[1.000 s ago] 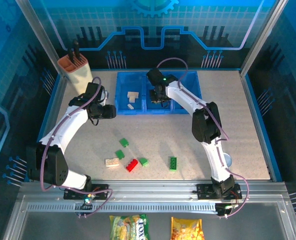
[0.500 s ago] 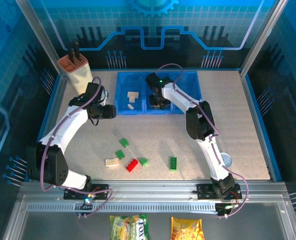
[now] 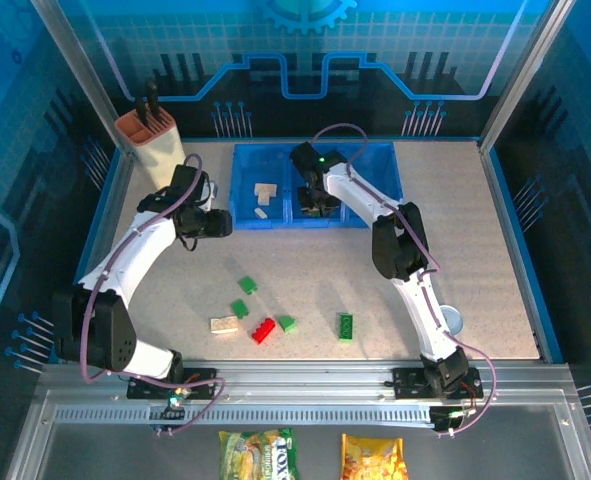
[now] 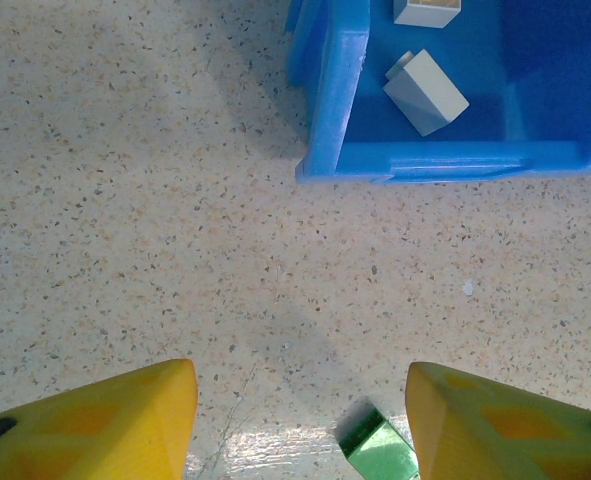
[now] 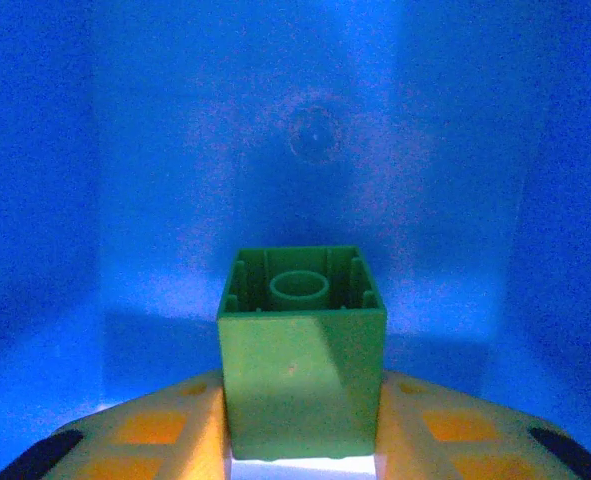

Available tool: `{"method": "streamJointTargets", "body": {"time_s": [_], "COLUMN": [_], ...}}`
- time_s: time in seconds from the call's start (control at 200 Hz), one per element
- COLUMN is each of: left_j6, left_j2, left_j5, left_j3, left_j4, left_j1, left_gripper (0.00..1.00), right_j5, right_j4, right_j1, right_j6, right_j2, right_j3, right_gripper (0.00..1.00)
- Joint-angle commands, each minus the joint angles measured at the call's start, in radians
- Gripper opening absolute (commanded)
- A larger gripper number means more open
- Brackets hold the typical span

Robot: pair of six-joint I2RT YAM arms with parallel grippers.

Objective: Sort the legos into containers by color
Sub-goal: Place the lego in the container.

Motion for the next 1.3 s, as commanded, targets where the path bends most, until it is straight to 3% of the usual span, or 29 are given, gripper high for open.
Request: {"method": "streamJointTargets", "body": {"time_s": [0.0,0.31,0.88,1.121,1.296], "left_j6": [-0.022,-0.025,-0.028,-0.033,-0.036], "left_j2": [0.005,0.009,0.003,0.019,0.050], "left_j5": [0.028,0.037,0.043,0.049,0.047], "left_j3": [-0.001,-0.001,-0.005,-0.002,0.018], "left_j4": [-0.009,-0.012,-0.014,-0.028,-0.063], "left_j1": [0.006,0.006,0.006,-0.012,-0.047], "left_gripper": [0.58,0.59,0.58,0.59,0.59], "right_j5": [0.003,0.002,-0.012,0.006,0.007], "right_j4": [-0.050,-0.052,-0.029,-0.047,-0.020], "right_j1": [-0.013,-0.009,-0.003,0.014,0.026], "right_j6": [-0.001,-0.008,0.008,-0.009,-0.007], "right_j2": [-0.058,-0.139,-0.123,-0.188,-0.303], "right_j3": [0.040,0.003,-0.020,-0.049,-0.182], "right_gripper": [0.40,0.39,0.44,0.44,0.44]}}
